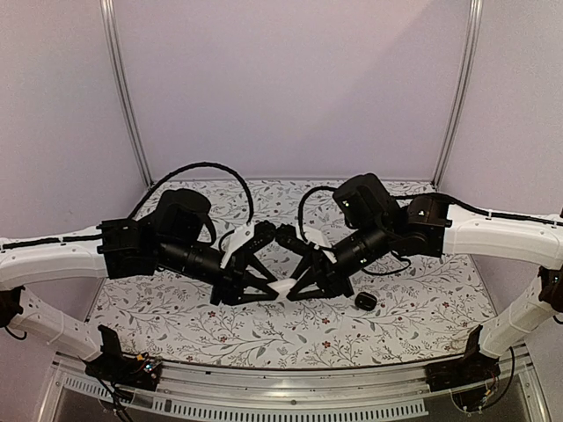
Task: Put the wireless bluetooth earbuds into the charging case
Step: Pass from the right arm to the left
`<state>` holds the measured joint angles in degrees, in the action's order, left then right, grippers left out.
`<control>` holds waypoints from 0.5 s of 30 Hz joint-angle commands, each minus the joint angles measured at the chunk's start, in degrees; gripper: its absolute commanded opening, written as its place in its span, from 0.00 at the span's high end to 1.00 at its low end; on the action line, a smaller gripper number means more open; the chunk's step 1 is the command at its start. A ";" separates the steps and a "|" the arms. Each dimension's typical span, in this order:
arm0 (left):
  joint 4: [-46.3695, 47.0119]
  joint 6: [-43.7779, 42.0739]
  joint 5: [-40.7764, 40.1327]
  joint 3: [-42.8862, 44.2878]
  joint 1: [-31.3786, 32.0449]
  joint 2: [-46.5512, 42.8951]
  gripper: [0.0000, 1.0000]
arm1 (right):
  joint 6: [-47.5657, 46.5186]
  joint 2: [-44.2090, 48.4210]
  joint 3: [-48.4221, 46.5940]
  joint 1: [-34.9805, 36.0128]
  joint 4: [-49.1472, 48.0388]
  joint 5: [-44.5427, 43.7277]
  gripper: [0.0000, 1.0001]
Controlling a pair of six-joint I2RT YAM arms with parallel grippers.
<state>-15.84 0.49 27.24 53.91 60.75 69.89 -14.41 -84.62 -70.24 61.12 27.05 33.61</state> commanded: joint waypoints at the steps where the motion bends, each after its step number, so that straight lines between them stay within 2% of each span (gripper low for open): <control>1: 3.35 0.07 1.60 -0.73 0.96 -0.83 0.70 | 0.21 0.08 -1.31 0.31 -1.28 1.39 0.95; 2: 3.95 0.18 1.48 -1.11 0.98 -1.14 0.72 | 0.45 0.34 -1.03 0.27 -1.91 1.73 0.93; 4: 5.37 0.44 1.54 -2.01 0.87 -2.07 0.74 | 1.28 1.11 -0.28 -0.45 -3.56 3.00 0.75; 5: 6.18 0.66 1.58 -2.52 0.82 -2.68 0.75 | 1.94 1.43 0.13 -1.08 -4.55 4.02 0.69; 6: 7.41 1.10 1.54 -3.18 0.66 -3.32 0.76 | 2.81 1.82 0.51 -1.76 -5.82 5.16 0.68; 7: 8.85 1.66 1.50 -3.97 0.50 -3.95 0.77 | 3.25 2.46 0.92 -2.32 -6.78 5.88 0.69; 10: 11.78 3.41 1.47 -5.35 0.15 -4.54 0.84 | 4.90 3.79 3.02 -3.34 -10.13 5.83 0.87; 13: 13.19 4.10 0.96 -5.96 0.07 -4.32 0.88 | 5.98 4.56 4.85 -4.60 -12.26 5.18 0.89; 14: 14.25 4.39 0.43 -6.38 -0.01 -4.51 0.88 | 6.22 4.15 4.88 -5.06 -12.28 5.31 0.83; 15: 14.80 4.74 -0.12 -6.98 -0.12 -4.87 0.88 | 6.66 3.94 4.98 -5.43 -12.35 5.50 0.59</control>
<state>-5.06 3.66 27.35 49.04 60.69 66.46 -10.28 -81.62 -66.61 58.11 18.31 38.76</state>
